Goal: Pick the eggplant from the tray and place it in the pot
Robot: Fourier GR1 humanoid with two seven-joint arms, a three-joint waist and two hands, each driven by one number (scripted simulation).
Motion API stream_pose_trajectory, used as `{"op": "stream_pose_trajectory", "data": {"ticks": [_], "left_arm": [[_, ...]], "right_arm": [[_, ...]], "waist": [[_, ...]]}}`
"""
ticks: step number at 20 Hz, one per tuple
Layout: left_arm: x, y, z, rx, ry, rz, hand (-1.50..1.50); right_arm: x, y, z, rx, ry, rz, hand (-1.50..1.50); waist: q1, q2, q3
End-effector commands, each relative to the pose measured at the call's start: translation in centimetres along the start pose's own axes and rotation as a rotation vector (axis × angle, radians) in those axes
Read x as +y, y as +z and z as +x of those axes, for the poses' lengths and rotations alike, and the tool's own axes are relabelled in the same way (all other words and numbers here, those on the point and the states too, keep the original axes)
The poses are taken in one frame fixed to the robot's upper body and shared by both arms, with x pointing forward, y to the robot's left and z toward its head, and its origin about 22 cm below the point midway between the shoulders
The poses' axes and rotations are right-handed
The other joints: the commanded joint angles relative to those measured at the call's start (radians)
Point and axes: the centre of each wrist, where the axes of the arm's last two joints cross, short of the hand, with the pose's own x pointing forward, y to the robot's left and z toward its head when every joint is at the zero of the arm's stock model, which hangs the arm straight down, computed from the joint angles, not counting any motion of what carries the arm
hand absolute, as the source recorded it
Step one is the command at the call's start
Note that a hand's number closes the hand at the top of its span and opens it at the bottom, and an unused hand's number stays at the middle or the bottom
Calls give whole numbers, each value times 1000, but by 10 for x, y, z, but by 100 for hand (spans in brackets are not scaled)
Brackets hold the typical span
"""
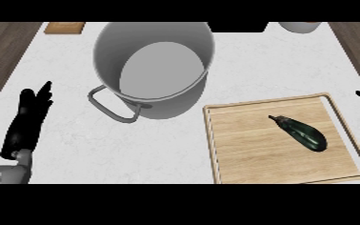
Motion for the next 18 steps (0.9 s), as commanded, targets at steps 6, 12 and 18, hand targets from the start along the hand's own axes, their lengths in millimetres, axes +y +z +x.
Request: {"op": "stream_pose_trajectory", "data": {"ticks": [6,12,18], "left_arm": [[-3,-2,-1,-8,-1,-17,0],[15,9,-6,-9,-13,-8,0],[6,6,8,-13,-8,17,0]], "right_arm": [[15,-15,-28,46,-17,65,-150],[53,-57,-23,76,22,93,-150],[58,-48,-29,55,19,74,-150]], "waist": [[-1,0,0],[8,0,0],[-3,-1,0]]}}
